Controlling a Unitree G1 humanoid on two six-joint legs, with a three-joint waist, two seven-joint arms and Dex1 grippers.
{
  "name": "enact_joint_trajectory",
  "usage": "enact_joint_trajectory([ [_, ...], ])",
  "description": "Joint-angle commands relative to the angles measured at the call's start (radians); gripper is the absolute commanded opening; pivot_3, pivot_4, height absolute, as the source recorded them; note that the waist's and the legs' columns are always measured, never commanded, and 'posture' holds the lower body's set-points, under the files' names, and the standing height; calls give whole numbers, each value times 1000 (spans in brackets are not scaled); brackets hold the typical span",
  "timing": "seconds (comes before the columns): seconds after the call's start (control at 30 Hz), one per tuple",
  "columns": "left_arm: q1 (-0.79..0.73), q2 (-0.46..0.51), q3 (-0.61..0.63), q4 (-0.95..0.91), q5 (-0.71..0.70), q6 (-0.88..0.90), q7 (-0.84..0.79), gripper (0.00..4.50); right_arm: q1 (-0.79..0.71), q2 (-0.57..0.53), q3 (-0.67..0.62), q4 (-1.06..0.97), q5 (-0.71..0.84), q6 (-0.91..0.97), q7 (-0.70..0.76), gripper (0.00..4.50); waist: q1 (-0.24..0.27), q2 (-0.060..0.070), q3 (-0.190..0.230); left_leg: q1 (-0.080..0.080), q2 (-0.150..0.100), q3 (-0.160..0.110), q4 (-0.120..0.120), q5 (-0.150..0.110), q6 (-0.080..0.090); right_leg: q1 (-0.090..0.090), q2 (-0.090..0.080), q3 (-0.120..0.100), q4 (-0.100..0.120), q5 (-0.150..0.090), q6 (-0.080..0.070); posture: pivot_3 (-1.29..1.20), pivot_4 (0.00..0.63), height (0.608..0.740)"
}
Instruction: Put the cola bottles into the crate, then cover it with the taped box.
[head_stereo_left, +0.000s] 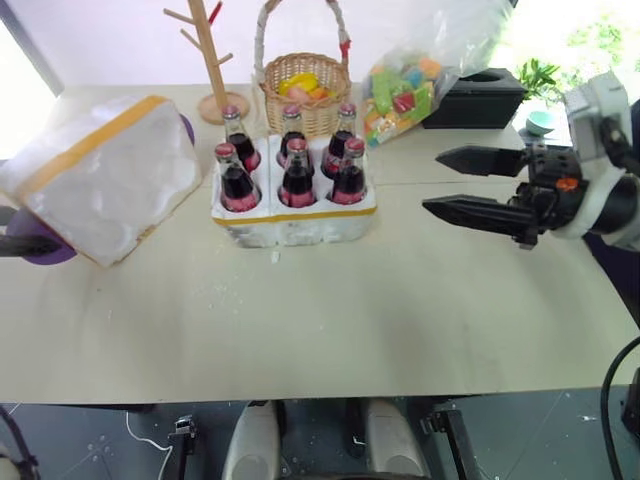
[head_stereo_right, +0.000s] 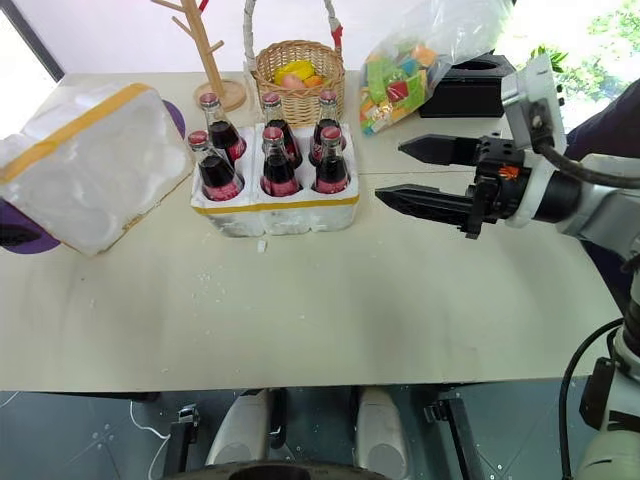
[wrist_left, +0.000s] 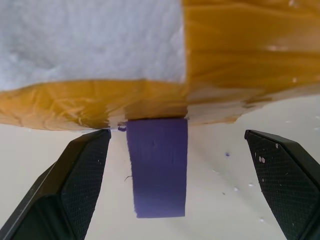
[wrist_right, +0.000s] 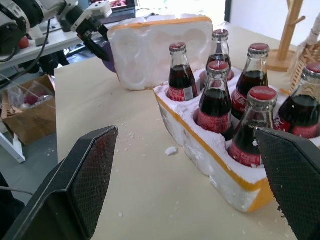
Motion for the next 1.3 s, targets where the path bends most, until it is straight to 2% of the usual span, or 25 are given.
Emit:
enact_joint_trajectory([
  [0.03,-44,-14,-16,34,43,-23,31,4500,21,-26,-68,-52,60,-1,-33,4442,0,0,0,0,0,0,0,0,0,0,0,0,0,0,0,0,150,740],
  [0.07,-51,-17,-17,39,47,-23,32,4500,27,-29,-73,-57,69,-2,-38,4442,0,0,0,0,0,0,0,0,0,0,0,0,0,0,0,0,150,740],
  [0.17,-66,-26,-12,51,54,-26,42,3602,42,-43,-83,-63,86,-7,-50,4500,0,-1,0,0,0,0,1,0,0,0,0,0,0,0,-1,0,150,740],
  [0.3,-65,-22,-18,53,66,-41,23,1639,66,-54,-82,-72,92,-16,-66,4500,0,-1,0,0,0,0,1,0,0,0,0,0,0,-1,-1,0,150,740],
  [0.37,-64,-17,-15,51,70,-54,29,522,80,-62,-81,-74,104,-12,-69,4500,0,-1,0,0,0,0,1,0,0,0,0,0,0,-1,-1,0,150,740],
  [0.4,-65,-14,-8,47,68,-71,44,294,90,-69,-82,-70,118,1,-68,4500,0,-1,0,0,0,0,1,0,0,0,0,0,0,-1,-1,0,150,740],
  [0.57,-81,-18,75,7,0,-212,169,294,144,-81,-89,-83,82,-37,-85,4500,1,-1,0,0,1,0,1,0,0,0,0,0,0,0,-1,0,150,740],
  [0.73,-80,-37,140,-64,-53,-370,252,294,161,-75,-104,-74,109,-42,-124,4500,1,-1,0,0,0,0,2,0,0,1,0,0,0,0,0,0,150,740],
  [0.8,-63,-83,206,-236,-122,-491,349,294,183,-69,-116,-84,128,-38,-140,4500,6,-2,0,0,0,0,2,0,0,1,0,0,0,0,0,0,150,740],
  [0.9,10,-135,244,-485,-137,-640,484,294,190,-60,-112,-90,145,-42,-166,4500,14,-3,-1,-1,0,-1,3,0,0,1,0,0,1,1,0,0,150,740],
  [1.07,81,-191,204,-647,2,-759,720,294,155,-39,-75,-82,173,-50,-215,4500,-2,-3,-1,3,0,4,4,0,0,2,1,7,1,3,4,0,150,740],
  [1.2,114,-195,108,-644,212,-833,891,294,139,-29,-56,-79,177,-56,-242,4500,-5,-2,-1,5,1,5,3,0,1,2,4,9,1,5,2,0,150,740],
  [1.3,148,-205,69,-652,286,-852,979,294,139,-25,-65,-78,196,-58,-261,4500,-1,-2,-1,5,1,5,3,0,1,2,4,9,1,5,2,0,150,740],
])
